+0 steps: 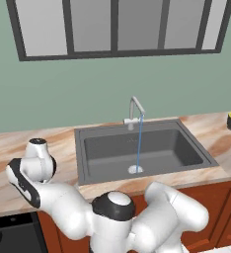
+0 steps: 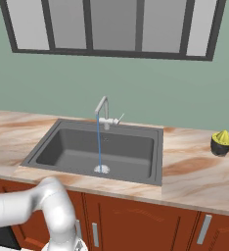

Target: Turn on the sink faucet. Then move the avocado from the counter to the sink. Turn off the sink. Move the vegetable from the sink to the pot next to the stove. Finally move the pot to the front center burner.

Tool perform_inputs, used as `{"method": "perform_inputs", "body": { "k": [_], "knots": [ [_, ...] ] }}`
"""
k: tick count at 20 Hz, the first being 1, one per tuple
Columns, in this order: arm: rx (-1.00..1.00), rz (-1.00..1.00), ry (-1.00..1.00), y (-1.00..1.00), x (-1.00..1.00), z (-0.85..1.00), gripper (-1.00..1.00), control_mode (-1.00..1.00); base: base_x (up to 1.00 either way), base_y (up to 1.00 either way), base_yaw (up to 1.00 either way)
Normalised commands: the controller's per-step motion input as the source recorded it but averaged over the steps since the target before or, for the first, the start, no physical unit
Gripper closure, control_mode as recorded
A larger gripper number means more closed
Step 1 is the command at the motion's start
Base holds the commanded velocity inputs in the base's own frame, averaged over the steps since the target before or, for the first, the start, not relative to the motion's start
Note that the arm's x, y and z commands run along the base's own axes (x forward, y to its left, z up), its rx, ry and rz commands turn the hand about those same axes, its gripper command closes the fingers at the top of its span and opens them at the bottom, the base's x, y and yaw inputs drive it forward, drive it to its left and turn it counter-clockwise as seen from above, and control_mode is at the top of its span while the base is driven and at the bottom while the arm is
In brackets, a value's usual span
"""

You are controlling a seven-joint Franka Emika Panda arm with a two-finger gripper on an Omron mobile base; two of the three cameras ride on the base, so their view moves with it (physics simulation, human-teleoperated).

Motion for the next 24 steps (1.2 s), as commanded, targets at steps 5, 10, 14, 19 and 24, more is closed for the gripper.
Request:
{"method": "perform_inputs", "body": {
  "k": [5, 10, 14, 19, 24],
  "knots": [
    [-0.02, 0.0, -0.08, 0.0, 0.0, 0.04, 1.0, -1.0, 0.0, 0.0, 0.0],
    [-0.02, 0.0, -0.12, -0.32, 0.0, 0.38, 1.0, -1.0, 0.0, 0.0, 0.0],
    [-0.02, 0.01, -0.12, -0.58, 0.03, 0.49, 1.0, -1.0, 0.0, 0.0, 0.0],
    [-0.05, 0.01, -0.15, -0.71, 0.0, 0.42, 1.0, -1.0, 0.0, 0.0, 0.0],
    [-0.04, 0.01, -0.16, -0.85, 0.09, 0.3, 1.0, -1.0, 0.0, 0.0, 0.0]
  ]
}}
